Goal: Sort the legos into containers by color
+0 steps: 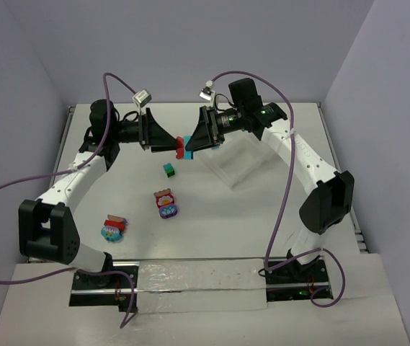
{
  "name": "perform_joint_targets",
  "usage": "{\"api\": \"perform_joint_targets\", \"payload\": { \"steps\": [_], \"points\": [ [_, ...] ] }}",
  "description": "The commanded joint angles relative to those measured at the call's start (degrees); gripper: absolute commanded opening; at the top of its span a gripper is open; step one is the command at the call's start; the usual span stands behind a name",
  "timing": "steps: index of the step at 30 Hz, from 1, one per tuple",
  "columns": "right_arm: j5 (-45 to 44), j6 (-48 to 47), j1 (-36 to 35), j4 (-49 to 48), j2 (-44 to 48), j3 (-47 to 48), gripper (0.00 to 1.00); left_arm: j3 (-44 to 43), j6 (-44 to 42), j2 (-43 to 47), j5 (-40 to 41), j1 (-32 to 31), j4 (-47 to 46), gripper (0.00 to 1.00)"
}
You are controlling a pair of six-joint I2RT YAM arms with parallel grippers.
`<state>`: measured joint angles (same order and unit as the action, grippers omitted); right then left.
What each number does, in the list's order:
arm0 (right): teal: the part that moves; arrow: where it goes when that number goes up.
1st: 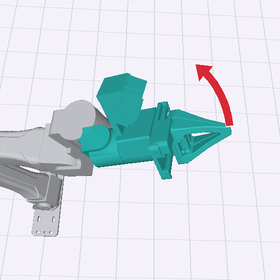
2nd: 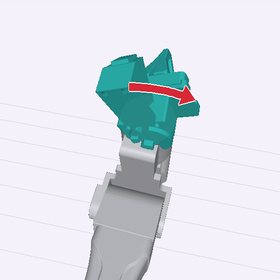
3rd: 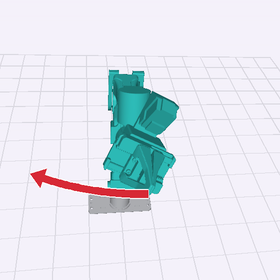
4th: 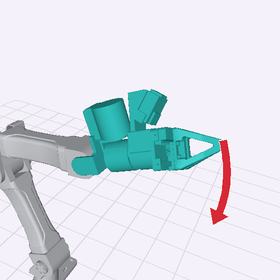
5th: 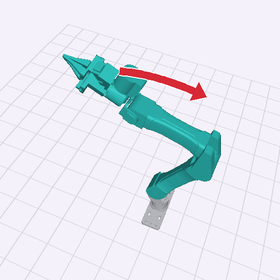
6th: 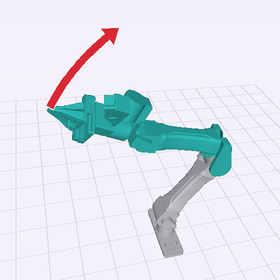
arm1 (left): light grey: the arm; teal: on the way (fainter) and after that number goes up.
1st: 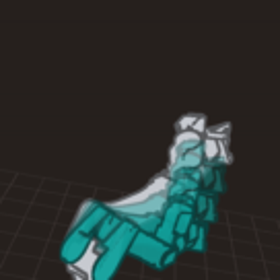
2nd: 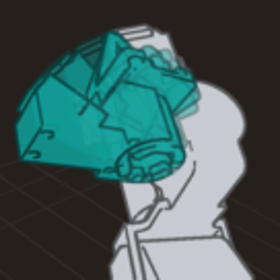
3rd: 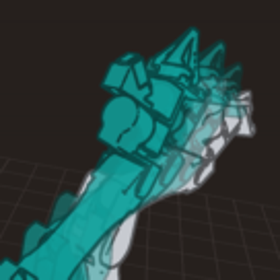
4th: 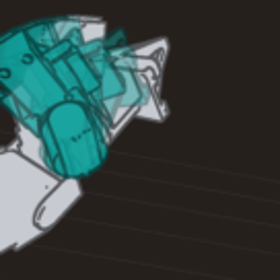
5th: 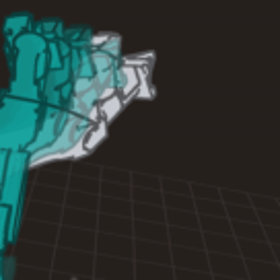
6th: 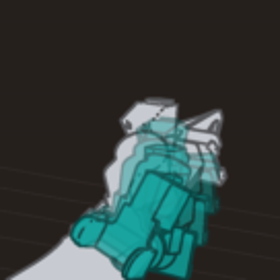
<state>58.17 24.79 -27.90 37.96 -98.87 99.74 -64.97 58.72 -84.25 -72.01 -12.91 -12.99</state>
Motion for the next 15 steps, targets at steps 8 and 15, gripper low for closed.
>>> {"api": "perform_joint_targets", "payload": {
  "steps": [8,15],
  "points": [
    [2.56,0.67,-0.84,-2.8,-1.24,1.01,0.04,-2.06,1.67,-0.22,-1.91,-2.77,-5.97,0.69],
    [2.42,0.52,-0.84,-2.89,-0.78,0.1,0.04,-1.28,3.44,-0.07,-1.91,-3.18,-8.61,0.5]
  ]
}}
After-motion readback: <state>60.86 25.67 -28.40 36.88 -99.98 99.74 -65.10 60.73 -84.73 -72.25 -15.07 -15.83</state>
